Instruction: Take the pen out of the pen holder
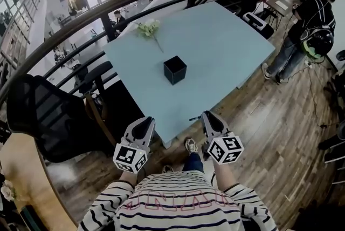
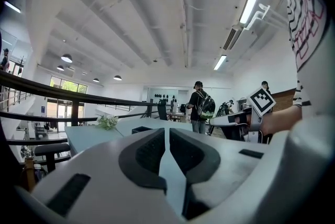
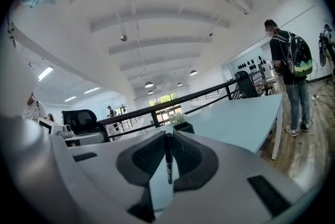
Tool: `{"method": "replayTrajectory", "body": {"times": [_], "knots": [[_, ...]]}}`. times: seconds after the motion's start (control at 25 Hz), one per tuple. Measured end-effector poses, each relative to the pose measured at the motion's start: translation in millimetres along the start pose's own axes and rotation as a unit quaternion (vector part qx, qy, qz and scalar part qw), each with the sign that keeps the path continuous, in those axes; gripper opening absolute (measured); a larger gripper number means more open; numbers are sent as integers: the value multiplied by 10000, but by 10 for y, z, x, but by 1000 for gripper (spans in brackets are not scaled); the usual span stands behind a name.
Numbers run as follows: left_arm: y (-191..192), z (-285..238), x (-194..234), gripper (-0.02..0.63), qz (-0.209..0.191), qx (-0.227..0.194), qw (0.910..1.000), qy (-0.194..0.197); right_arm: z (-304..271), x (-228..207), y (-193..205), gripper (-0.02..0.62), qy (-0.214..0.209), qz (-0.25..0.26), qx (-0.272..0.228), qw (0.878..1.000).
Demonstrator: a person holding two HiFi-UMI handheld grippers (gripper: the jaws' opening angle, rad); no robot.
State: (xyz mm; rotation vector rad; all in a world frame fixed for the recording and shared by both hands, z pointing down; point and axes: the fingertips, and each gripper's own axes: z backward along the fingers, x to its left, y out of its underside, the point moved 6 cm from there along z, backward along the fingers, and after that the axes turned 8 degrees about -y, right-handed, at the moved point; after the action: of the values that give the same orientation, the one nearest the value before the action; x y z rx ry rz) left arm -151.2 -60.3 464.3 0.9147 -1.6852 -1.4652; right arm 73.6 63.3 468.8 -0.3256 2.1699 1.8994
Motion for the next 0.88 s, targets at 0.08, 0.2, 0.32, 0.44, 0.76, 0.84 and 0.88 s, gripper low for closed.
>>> {"method": "replayTrajectory", "body": {"times": [0.08, 0.2, 0.32, 0.44, 0.76, 0.84, 0.88], "knots": [[11, 34, -5, 41, -14, 27, 10000, -3, 28, 35, 45, 57, 13, -24, 37, 10000], [23, 81, -8, 34, -24, 39, 10000, -20, 59, 74, 111, 57, 46, -33, 101, 9999], [35, 120, -14, 29, -23, 44, 10000, -42, 79, 95, 160, 57, 65, -28, 161, 9998], [57, 148, -23, 28, 5, 61, 10000, -35, 99, 104, 203, 57, 92, -20, 216, 9997], [66, 244, -3, 26, 52, 80, 9999, -94, 68, 164, 189, 57, 42, 23, 223, 9997], [74, 254, -4, 26, 66, 88, 9999, -115, 60, 166, 189, 57, 29, 33, 234, 9997], [78, 253, -4, 26, 73, 89, 9999, -120, 54, 164, 188, 57, 25, 36, 236, 9997]]}}
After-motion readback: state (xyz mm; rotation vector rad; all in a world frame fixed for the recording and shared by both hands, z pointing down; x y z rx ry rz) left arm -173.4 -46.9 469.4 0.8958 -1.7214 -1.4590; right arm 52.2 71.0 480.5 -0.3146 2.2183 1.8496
